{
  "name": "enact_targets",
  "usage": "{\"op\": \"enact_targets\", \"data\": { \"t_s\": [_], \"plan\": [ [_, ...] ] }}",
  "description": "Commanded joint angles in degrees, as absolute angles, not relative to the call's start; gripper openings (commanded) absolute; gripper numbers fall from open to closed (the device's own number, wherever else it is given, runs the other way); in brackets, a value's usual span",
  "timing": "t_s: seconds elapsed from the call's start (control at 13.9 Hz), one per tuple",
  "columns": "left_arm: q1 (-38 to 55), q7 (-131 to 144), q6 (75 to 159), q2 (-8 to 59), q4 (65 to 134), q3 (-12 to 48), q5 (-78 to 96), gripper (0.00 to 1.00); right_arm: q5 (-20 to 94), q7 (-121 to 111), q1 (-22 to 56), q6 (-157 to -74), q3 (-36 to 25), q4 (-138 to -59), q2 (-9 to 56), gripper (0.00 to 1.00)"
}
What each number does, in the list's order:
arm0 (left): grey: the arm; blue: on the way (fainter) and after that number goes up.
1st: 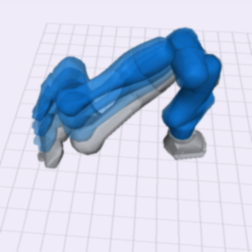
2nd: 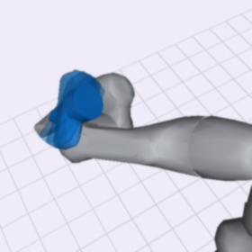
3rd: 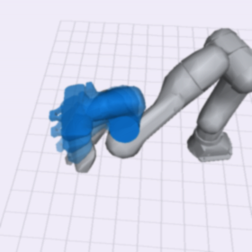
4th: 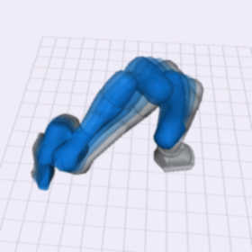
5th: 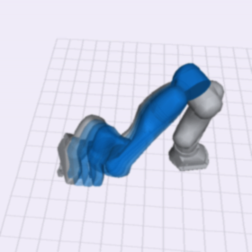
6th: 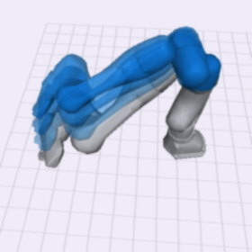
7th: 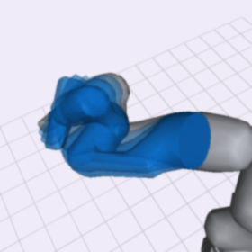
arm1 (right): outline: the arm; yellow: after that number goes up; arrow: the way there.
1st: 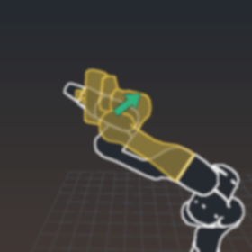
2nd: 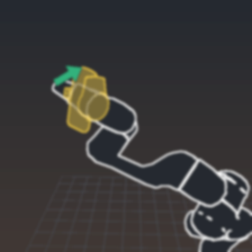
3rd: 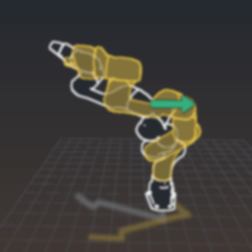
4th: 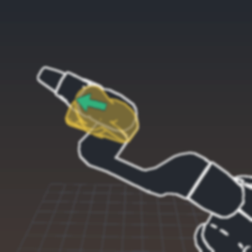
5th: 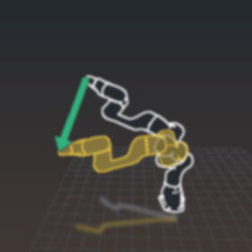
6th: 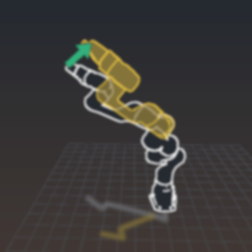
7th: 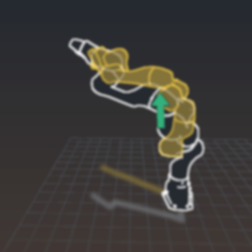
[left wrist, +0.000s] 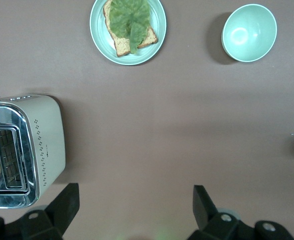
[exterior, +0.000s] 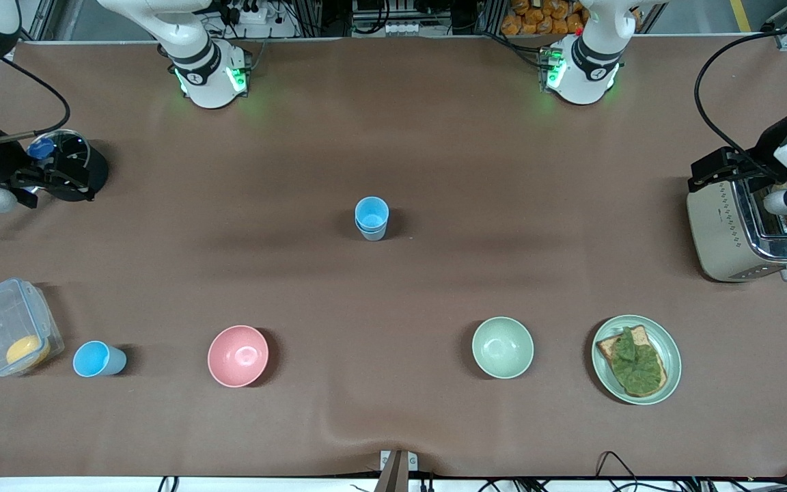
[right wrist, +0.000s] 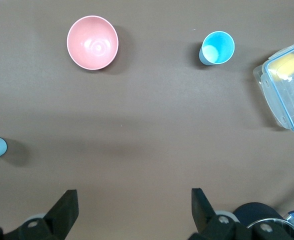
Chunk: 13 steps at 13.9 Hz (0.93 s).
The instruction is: Stack blue cups with both arms
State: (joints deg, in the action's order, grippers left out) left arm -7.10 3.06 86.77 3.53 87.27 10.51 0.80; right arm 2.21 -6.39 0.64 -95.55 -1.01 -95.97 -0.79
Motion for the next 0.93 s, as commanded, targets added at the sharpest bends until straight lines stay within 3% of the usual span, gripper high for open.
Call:
{"op": "enact_targets", "data": {
  "t_s": [0.0,0.22,0.36,0.86],
  "plan": [
    [-7.47,3.6,85.52,3.6,86.05,10.55,1.32,1.0,2.02,-6.33,-0.7,-94.83,-0.09,-95.36,-0.79,1.0],
    [-4.24,3.6,85.52,2.99,86.04,9.33,1.23,1.0,2.02,-6.33,-0.7,-94.66,-0.09,-95.36,-0.79,1.0],
    [-0.27,3.43,85.52,2.99,86.04,3.71,1.06,1.0,2.02,-6.33,-0.7,-94.48,0.0,-95.36,-0.79,1.0],
    [-0.44,3.6,85.52,3.08,86.04,3.69,1.32,1.0,2.02,-6.42,-0.79,-94.4,-0.09,-95.36,-0.79,1.0]
  ]
}}
